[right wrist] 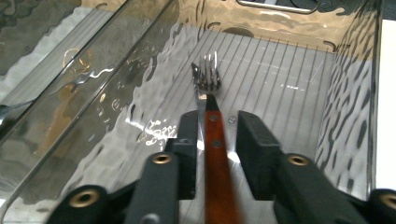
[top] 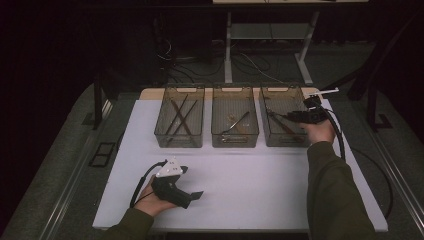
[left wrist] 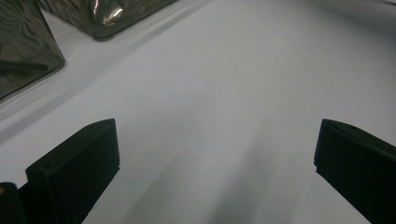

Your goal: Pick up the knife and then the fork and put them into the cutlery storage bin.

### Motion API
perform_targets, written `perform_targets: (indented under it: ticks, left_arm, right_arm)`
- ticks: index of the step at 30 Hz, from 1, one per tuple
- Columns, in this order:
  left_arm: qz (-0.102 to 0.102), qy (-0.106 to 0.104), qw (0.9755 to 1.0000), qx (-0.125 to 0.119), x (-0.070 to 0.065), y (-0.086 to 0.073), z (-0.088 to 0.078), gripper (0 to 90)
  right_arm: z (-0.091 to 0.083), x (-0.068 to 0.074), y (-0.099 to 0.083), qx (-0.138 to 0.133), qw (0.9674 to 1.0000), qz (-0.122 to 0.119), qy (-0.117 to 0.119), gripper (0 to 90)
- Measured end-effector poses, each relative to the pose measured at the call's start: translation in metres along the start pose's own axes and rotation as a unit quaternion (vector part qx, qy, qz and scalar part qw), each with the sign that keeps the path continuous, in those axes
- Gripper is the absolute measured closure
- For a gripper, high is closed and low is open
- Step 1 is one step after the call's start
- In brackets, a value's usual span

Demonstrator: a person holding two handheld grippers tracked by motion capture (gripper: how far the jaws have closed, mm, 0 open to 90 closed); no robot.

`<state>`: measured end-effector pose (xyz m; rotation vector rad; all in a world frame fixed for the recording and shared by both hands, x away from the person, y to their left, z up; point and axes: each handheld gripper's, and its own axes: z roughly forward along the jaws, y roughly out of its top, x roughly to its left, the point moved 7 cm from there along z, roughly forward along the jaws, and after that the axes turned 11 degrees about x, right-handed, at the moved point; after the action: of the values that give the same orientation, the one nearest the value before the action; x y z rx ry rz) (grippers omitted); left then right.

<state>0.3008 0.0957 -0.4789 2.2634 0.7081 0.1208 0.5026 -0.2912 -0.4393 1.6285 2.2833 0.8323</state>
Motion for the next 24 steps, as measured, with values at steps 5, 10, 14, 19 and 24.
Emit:
perform_targets:
  ticks: [5, 10, 14, 19, 24]
  left_arm:
    - [-0.001, 0.001, 1.0000, 0.000, 0.000, 0.000, 0.000, 0.0]
    - [0.000, 0.001, 1.0000, 0.000, 0.001, 0.000, 0.000, 0.0]
    - [0.003, 0.001, 1.0000, -0.002, 0.002, 0.001, -0.002, 0.0]
    - [0.003, 0.003, 1.0000, -0.005, 0.003, 0.001, -0.002, 0.0]
    - [0.003, 0.003, 1.0000, -0.007, 0.006, 0.003, 0.000, 0.0]
  right_arm:
    - [-0.005, -0.002, 0.001, -0.011, 0.9999, 0.001, -0.012, 53.1]
    - [-0.008, -0.001, 0.001, -0.012, 0.9999, 0.000, 0.005, 37.7]
    - [-0.015, 0.003, 0.000, -0.031, 0.9994, -0.008, 0.011, 28.1]
    - [-0.022, 0.007, -0.003, -0.043, 0.9985, -0.015, 0.032, 19.1]
    - [-0.029, 0.012, -0.010, -0.057, 0.9976, -0.024, 0.033, 17.9]
